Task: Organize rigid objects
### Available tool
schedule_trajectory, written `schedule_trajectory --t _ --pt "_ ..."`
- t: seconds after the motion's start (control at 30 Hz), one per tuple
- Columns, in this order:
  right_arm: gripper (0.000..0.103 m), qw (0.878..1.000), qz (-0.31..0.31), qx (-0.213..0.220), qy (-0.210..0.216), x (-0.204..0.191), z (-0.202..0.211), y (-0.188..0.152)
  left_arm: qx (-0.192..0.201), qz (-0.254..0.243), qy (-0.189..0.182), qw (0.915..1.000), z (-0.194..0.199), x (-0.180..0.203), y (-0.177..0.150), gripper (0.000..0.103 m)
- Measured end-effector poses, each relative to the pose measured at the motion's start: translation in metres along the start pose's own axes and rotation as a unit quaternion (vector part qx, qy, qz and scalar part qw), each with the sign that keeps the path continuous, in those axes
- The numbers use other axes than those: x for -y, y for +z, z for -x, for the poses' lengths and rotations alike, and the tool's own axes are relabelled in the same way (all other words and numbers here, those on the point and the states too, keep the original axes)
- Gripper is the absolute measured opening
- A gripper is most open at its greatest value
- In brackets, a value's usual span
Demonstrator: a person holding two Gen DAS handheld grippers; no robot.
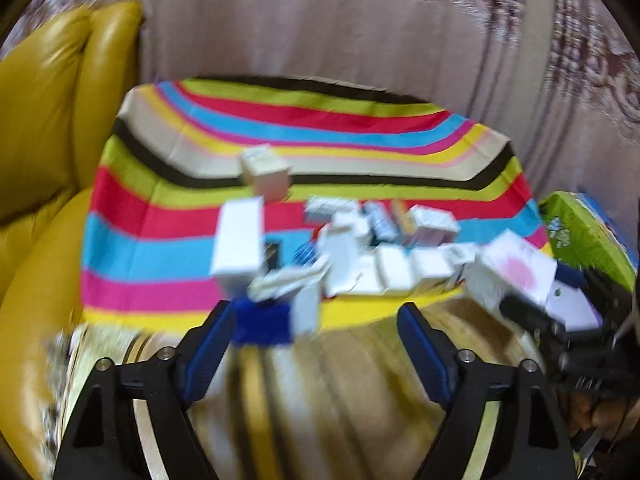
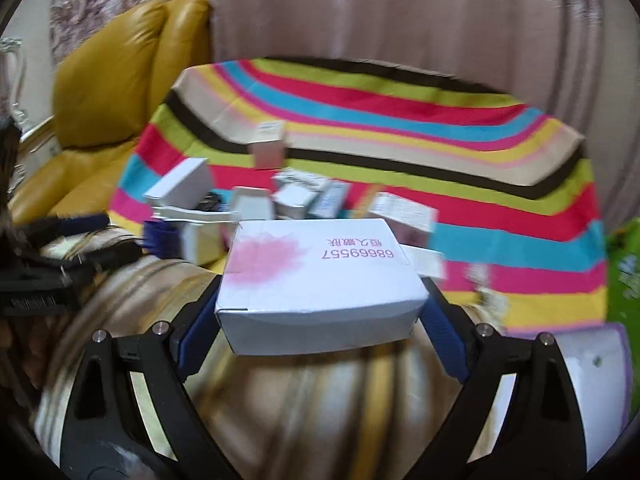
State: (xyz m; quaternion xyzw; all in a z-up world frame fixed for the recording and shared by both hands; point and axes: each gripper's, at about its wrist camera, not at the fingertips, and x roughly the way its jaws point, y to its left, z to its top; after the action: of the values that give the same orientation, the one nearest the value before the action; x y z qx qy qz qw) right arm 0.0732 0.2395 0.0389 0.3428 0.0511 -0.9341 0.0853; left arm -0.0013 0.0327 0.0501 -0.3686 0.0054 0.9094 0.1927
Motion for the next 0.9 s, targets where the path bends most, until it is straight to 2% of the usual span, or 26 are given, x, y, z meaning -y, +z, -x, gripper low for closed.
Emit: schedule_trajectory --t 0.13,0.23,0.3,0.53,0.57,0.6,0.63,0.67,0.73,0.8,0.9 --pt "0.093 0.998 -0.033 0.015 -0.059 0.021 0.015 -0.012 -0.023 -0.032 -0.022 0.999 -0.027 0.015 0.024 0.063" --pt "0.093 0.995 -0.059 0.016 -0.079 0.033 0.016 -0.018 -0.051 -0.044 -0.028 0.9973 -0.055 0.021 0.036 0.053" --pt "0.093 0.994 -0.074 0.01 -0.08 0.039 0.013 -0.019 -0.07 -0.049 -0.02 0.9962 -0.072 0.02 0.041 0.045" --pt "0.093 0.993 -0.094 0.002 -0.078 0.046 0.007 -0.026 -0.111 -0.06 0.021 0.9918 -0.109 0.017 0.048 0.041" --pt "0.093 0.993 -0.095 0.003 -0.076 0.047 0.008 -0.027 -0.117 -0.063 0.023 0.9909 -0.114 0.017 0.048 0.038" --pt "0.093 0.993 -0.096 0.002 -0.074 0.048 0.008 -0.028 -0.125 -0.062 0.026 0.9899 -0.119 0.016 0.048 0.027" --pt "0.093 0.993 -0.097 0.001 -0.073 0.049 0.007 -0.029 -0.133 -0.06 0.027 0.989 -0.123 0.015 0.047 0.02" --pt "0.093 0.992 -0.1 -0.001 -0.071 0.049 0.006 -0.029 -0.136 -0.059 0.028 0.9886 -0.125 0.014 0.047 0.014" --pt "0.093 0.992 -0.106 -0.004 -0.066 0.052 0.005 -0.031 -0.134 -0.056 0.026 0.989 -0.123 0.012 0.047 0.013" --pt "0.093 0.992 -0.111 -0.005 -0.064 0.054 0.005 -0.031 -0.126 -0.056 0.031 0.9899 -0.118 0.012 0.048 0.007" --pt "0.093 0.991 -0.115 -0.005 -0.062 0.054 0.005 -0.031 -0.111 -0.049 0.032 0.9921 -0.107 0.013 0.049 0.007"
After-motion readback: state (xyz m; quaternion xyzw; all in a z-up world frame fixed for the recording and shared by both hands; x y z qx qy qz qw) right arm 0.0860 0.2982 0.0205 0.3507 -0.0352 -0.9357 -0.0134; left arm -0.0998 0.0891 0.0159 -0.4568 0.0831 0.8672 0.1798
